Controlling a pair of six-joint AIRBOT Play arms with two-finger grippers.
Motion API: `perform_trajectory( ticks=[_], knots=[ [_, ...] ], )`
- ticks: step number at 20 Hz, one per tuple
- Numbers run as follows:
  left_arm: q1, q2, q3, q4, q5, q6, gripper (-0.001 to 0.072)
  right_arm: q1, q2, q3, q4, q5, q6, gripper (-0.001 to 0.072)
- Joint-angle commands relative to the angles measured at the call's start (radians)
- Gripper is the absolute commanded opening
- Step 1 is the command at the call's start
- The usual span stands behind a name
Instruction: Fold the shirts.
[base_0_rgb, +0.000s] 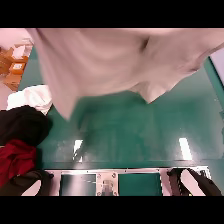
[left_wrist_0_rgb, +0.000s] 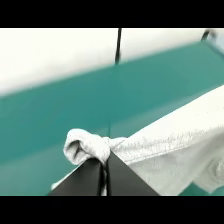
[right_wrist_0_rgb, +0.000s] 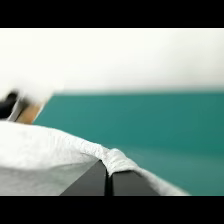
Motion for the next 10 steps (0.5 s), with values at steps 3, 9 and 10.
perform_trajectory(
  ticks=[3, 9, 10],
  knots=[
    [0.000, 0.052, 0.270, -0.044, -0.101, -0.008, 0.0022, -0.057, 0.129, 0.218, -0.023, -0.114, 0.008, 0.0013],
    [0.000, 0.066, 0.137, 0.037, -0.116, -0.007, 0.0022, -0.057, 0.115, 0.125, -0.049, -0.112, 0.007, 0.0014],
    [0.000, 0.062, 0.079, 0.063, -0.095, -0.007, 0.0022, -0.056, 0.109, 0.066, -0.047, -0.112, 0.002, 0.0014]
  ],
)
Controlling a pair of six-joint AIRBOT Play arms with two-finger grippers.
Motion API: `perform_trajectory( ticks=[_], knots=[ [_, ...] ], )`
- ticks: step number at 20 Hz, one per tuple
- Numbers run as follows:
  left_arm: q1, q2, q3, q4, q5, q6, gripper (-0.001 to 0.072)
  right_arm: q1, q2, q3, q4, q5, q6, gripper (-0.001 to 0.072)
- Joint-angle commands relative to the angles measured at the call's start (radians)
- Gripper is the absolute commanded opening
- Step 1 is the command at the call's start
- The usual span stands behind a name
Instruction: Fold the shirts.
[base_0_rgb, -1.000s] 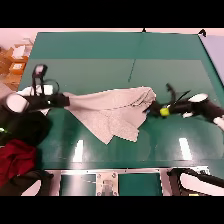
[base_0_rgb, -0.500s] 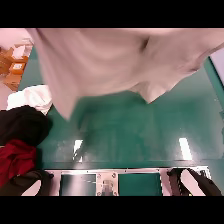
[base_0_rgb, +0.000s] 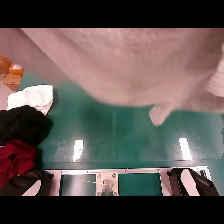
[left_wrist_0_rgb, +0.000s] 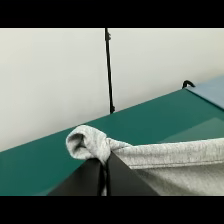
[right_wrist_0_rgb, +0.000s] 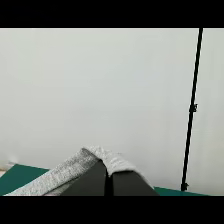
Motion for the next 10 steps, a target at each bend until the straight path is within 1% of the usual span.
perform_trajectory(
  ticks=[1, 2, 4, 6, 8, 10],
  knots=[
    [0.000, -0.008, -0.150, 0.078, 0.049, 0.000, 0.0022, 0.000, -0.014, -0.141, -0.005, -0.008, -0.006, 0.0014],
    [0.000, -0.026, -0.216, 0.078, 0.081, 0.000, 0.0022, 0.000, -0.029, -0.220, -0.002, -0.009, -0.007, 0.0014],
    [0.000, -0.099, -0.344, 0.075, 0.151, 0.003, 0.0022, 0.005, -0.072, -0.392, 0.040, -0.024, -0.061, 0.0014],
    [0.000, -0.218, -0.451, 0.054, 0.230, 0.007, 0.0021, 0.050, -0.139, -0.563, 0.055, -0.078, -0.114, 0.0014],
    [0.000, -0.375, -0.517, -0.019, 0.321, 0.063, 0.0022, 0.122, -0.237, -0.701, 0.055, -0.180, -0.171, 0.0014],
    [0.000, -0.552, -0.528, -0.127, 0.393, 0.134, 0.0022, 0.196, -0.377, -0.767, 0.055, -0.308, -0.212, 0.0014]
  ],
)
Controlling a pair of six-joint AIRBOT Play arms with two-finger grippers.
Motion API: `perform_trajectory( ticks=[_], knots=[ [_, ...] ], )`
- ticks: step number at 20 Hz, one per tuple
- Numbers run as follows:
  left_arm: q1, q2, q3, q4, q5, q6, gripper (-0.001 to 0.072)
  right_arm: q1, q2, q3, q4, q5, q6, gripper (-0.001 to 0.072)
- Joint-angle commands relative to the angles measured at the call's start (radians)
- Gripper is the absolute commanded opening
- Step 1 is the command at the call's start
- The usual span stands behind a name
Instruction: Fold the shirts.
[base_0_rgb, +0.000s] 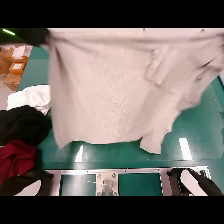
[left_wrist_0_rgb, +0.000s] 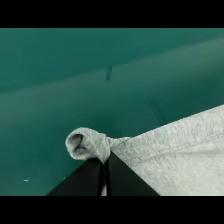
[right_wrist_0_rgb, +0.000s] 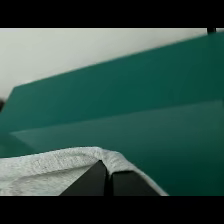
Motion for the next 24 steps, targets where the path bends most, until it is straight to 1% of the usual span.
perform_trajectory(
  ticks=[1, 3, 4, 5, 7, 8, 9, 10, 12, 13, 15, 16, 17, 18, 19, 20, 21, 24],
  knots=[
    [0.000, -0.274, -0.066, -0.175, 0.163, 0.117, 0.0022, 0.113, -0.230, -0.147, 0.015, -0.208, -0.081, 0.0014],
    [0.000, -0.401, -0.066, -0.247, 0.223, 0.163, 0.0022, 0.149, -0.385, -0.130, 0.020, -0.283, -0.081, 0.0014],
    [0.000, -0.441, -0.066, -0.250, 0.248, 0.162, 0.0022, 0.150, -0.460, -0.106, 0.038, -0.286, -0.081, 0.0015],
    [0.001, -0.470, -0.066, -0.249, 0.272, 0.162, 0.0022, 0.148, -0.519, -0.081, 0.053, -0.283, -0.080, 0.0035],
    [0.001, -0.484, -0.065, -0.226, 0.307, 0.163, 0.0028, 0.138, -0.587, -0.035, 0.058, -0.277, -0.077, 0.0135],
    [0.002, -0.483, -0.053, -0.198, 0.297, 0.162, 0.0290, 0.124, -0.593, -0.016, 0.055, -0.262, -0.078, 0.0234],
    [0.009, -0.482, -0.028, -0.161, 0.258, 0.154, 0.0652, 0.098, -0.590, 0.008, 0.051, -0.222, -0.078, 0.0289],
    [0.023, -0.475, 0.005, -0.132, 0.193, 0.148, 0.0677, 0.064, -0.584, 0.036, 0.032, -0.156, -0.077, 0.0289],
    [0.070, -0.462, 0.082, -0.112, 0.023, 0.146, 0.0677, -0.035, -0.556, 0.076, -0.013, 0.005, -0.076, 0.0289],
    [0.107, -0.450, 0.117, -0.111, -0.077, 0.129, 0.0677, -0.088, -0.538, 0.075, -0.039, 0.078, -0.072, 0.0289],
    [0.181, -0.430, 0.135, -0.113, -0.241, 0.090, 0.0677, -0.180, -0.505, 0.042, -0.121, 0.191, -0.048, 0.0290],
    [0.220, -0.425, 0.127, -0.114, -0.337, 0.073, 0.0678, -0.222, -0.486, 0.006, -0.149, 0.216, -0.045, 0.0290],
    [0.252, -0.423, 0.114, -0.128, -0.432, 0.069, 0.0678, -0.266, -0.468, -0.042, -0.161, 0.225, -0.043, 0.0307],
    [0.283, -0.423, 0.087, -0.151, -0.516, 0.063, 0.0678, -0.309, -0.458, -0.093, -0.163, 0.227, -0.043, 0.0381],
    [0.305, -0.422, 0.052, -0.172, -0.570, 0.055, 0.0678, -0.343, -0.458, -0.139, -0.163, 0.236, -0.043, 0.0403],
    [0.323, -0.415, 0.003, -0.186, -0.602, 0.048, 0.0678, -0.371, -0.460, -0.194, -0.164, 0.236, -0.044, 0.0403],
    [0.338, -0.396, -0.067, -0.192, -0.602, 0.046, 0.0678, -0.384, -0.466, -0.241, -0.168, 0.231, -0.045, 0.0403],
    [0.350, -0.313, -0.276, -0.186, -0.520, 0.066, 0.0677, -0.365, -0.530, -0.319, -0.182, 0.226, -0.066, 0.0403]
  ],
)
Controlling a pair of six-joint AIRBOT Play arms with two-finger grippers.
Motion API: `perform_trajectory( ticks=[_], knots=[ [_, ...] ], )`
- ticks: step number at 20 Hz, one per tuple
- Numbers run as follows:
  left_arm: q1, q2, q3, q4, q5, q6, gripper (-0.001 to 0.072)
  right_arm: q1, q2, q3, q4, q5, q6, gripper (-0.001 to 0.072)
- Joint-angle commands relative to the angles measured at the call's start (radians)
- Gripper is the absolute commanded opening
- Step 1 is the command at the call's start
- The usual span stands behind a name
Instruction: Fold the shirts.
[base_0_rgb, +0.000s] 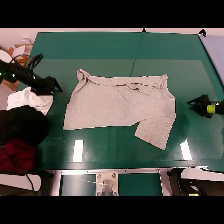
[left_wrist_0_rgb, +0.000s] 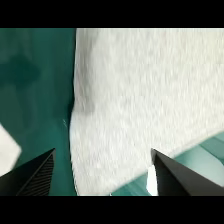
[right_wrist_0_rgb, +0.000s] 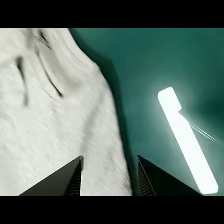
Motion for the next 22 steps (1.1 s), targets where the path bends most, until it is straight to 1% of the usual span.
perform_trajectory(
  ticks=[1, 4, 7, 8, 9, 12, 14, 15, 16, 19, 22],
  knots=[
    [0.029, 0.077, -0.200, -0.009, -0.001, 0.013, 0.0677, 0.000, -0.067, -0.087, -0.019, 0.020, -0.016, 0.0403],
    [0.029, 0.129, -0.314, 0.011, 0.047, 0.014, 0.0677, 0.060, -0.140, -0.087, -0.018, 0.023, -0.019, 0.0403],
    [0.031, 0.161, -0.376, 0.053, 0.065, 0.011, 0.0676, 0.121, -0.161, -0.084, -0.017, 0.022, -0.027, 0.0396],
    [0.039, 0.173, -0.393, 0.065, 0.072, 0.005, 0.0656, 0.134, -0.161, -0.079, -0.017, 0.025, -0.027, 0.0380],
    [0.055, 0.184, -0.407, 0.065, 0.077, 0.003, 0.0608, 0.140, -0.160, -0.071, -0.018, 0.041, -0.027, 0.0343],
    [0.126, 0.204, -0.411, 0.064, 0.071, 0.002, 0.0606, 0.122, -0.160, -0.036, -0.060, 0.107, -0.026, 0.0333],
    [0.169, 0.215, -0.413, 0.063, 0.068, 0.002, 0.0606, 0.093, -0.160, -0.019, -0.062, 0.123, -0.022, 0.0205],
    [0.182, 0.217, -0.420, 0.057, 0.068, 0.002, 0.0606, 0.089, -0.160, -0.019, -0.060, 0.124, -0.023, 0.0121],
    [0.183, 0.216, -0.436, 0.049, 0.076, 0.002, 0.0607, 0.088, -0.160, -0.021, -0.060, 0.123, -0.023, 0.0014],
    [0.183, 0.216, -0.546, -0.047, 0.152, 0.007, 0.0607, 0.089, -0.160, -0.021, -0.060, 0.112, -0.023, 0.0013],
    [0.183, 0.216, -0.680, -0.212, 0.272, 0.052, 0.0607, 0.089, -0.160, -0.021, -0.059, 0.106, -0.023, 0.0013]
  ],
)
